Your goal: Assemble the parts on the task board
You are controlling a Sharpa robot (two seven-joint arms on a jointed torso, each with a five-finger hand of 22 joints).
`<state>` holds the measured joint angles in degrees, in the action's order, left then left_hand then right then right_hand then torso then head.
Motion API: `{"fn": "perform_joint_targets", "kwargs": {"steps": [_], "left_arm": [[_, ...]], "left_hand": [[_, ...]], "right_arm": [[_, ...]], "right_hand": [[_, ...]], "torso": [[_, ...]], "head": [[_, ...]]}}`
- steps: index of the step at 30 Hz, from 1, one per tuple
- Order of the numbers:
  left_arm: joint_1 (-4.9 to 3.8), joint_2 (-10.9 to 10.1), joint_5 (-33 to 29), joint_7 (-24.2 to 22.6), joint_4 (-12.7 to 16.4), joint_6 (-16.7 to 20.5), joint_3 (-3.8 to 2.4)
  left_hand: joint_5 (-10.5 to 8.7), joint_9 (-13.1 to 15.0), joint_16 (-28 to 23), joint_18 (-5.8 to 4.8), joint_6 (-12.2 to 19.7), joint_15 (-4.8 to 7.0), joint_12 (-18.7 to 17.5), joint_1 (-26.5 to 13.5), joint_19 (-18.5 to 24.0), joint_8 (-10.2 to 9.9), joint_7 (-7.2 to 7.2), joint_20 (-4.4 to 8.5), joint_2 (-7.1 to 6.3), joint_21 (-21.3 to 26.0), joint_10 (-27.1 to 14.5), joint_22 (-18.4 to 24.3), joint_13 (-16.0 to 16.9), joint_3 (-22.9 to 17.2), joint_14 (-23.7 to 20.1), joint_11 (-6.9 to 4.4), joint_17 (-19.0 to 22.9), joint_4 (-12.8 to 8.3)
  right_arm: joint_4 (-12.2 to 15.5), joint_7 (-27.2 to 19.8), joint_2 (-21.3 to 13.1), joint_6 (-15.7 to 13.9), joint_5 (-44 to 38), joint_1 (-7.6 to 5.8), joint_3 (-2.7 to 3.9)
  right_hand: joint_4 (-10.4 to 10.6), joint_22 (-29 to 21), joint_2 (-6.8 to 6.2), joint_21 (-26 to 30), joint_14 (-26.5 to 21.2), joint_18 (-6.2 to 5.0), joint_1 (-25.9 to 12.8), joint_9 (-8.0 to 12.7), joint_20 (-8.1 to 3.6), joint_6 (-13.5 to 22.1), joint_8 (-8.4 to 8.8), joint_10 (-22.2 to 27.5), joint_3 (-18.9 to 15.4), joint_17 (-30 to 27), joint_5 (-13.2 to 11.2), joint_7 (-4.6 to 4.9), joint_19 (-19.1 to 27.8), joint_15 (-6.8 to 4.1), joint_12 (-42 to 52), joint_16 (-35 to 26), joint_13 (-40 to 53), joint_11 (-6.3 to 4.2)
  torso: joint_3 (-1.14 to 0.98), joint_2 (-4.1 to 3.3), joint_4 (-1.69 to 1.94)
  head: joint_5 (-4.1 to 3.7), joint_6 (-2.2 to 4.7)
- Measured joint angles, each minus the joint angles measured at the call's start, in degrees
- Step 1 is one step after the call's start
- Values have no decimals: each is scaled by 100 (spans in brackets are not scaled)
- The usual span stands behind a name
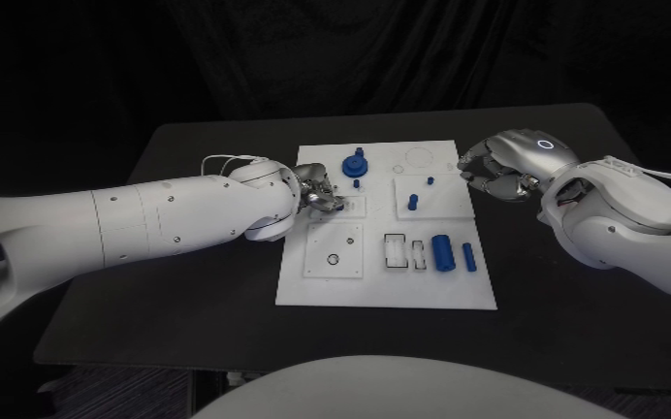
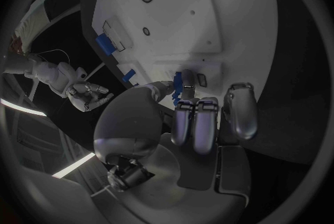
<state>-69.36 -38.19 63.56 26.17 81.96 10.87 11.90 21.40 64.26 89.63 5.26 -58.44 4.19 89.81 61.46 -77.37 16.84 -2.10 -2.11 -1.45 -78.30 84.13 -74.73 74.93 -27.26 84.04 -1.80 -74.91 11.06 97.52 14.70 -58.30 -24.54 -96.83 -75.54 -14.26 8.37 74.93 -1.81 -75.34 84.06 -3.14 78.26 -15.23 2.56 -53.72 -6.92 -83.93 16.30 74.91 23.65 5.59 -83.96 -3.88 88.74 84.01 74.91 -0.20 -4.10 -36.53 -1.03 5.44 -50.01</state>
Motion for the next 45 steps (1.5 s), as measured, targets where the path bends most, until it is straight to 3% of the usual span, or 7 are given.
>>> {"fn": "perform_joint_targets", "kwargs": {"steps": [6,14,25,33,37,41,45], "left_arm": [[12,-30,2,-35,16,-69,7],[10,-48,7,-103,26,-197,-11],[-2,-46,9,-146,-9,-358,-31],[-4,-57,15,-133,-9,-371,-33],[5,-128,55,-129,64,-326,-13],[12,-230,109,-131,173,-233,13],[-15,-299,150,-150,213,-180,36]], "left_hand": [[-699,-38,0,0,1,0,0,-413,69,-167,12,-27,16,78,0,33,0,534,0,0,0,424],[-1051,-127,0,0,29,-43,0,-1014,153,-438,-57,-90,118,197,-31,67,0,1256,1,68,0,568],[-1245,-137,0,0,80,-73,0,-1180,201,-533,-108,-118,200,245,-12,94,0,1571,-10,88,0,561],[-1603,-75,0,0,-47,-73,0,-1458,118,-574,-87,-123,317,217,-12,-18,0,1985,-10,87,0,567],[-1817,29,0,1,-147,-71,0,-1579,-7,-486,-45,-57,198,140,-12,-22,0,2358,-8,87,0,569],[-1824,91,0,0,-222,-30,0,-1589,-89,-433,-13,-17,188,104,-17,-22,0,2511,-10,52,0,554],[-1621,668,0,1,-140,11,0,-1247,-133,-47,37,27,325,105,-20,-22,0,2797,-10,17,0,567]], "right_arm": [[-4,18,-1,26,0,0,0],[3,27,0,57,0,0,0],[34,27,-5,75,0,0,0],[56,27,-23,84,0,0,0],[62,27,-38,84,0,0,0],[72,27,-53,84,0,0,0],[74,28,-69,84,0,0,0]], "right_hand": [[0,0,0,1,0,0,0,-1,0,-12,0,0,0,0,0,-12,0,0,0,0,0,0],[-23,0,0,1,0,0,0,-21,0,-82,0,0,23,0,0,-41,0,0,0,0,0,0],[-23,-1,0,1,0,0,0,-20,0,-82,0,0,23,0,0,-41,0,0,0,0,0,0],[-23,-1,0,1,0,0,0,-27,0,-82,0,0,23,0,0,-41,0,0,1,0,0,0],[-23,-1,0,1,0,0,0,-26,0,-82,0,0,23,0,0,-41,0,0,1,1,0,0],[-23,-1,0,1,0,0,0,-26,0,-82,0,0,23,0,0,-41,0,0,1,1,0,0],[-23,-1,0,1,0,0,0,-26,0,-81,0,0,23,0,0,-41,0,0,1,1,0,0]], "torso": [[1,0,-1],[3,0,2],[5,3,5],[3,2,7],[0,2,8],[0,2,2],[1,0,-3]], "head": [[7,0],[20,0],[13,0],[-4,0],[-5,-1],[8,-1],[13,-1]]}}
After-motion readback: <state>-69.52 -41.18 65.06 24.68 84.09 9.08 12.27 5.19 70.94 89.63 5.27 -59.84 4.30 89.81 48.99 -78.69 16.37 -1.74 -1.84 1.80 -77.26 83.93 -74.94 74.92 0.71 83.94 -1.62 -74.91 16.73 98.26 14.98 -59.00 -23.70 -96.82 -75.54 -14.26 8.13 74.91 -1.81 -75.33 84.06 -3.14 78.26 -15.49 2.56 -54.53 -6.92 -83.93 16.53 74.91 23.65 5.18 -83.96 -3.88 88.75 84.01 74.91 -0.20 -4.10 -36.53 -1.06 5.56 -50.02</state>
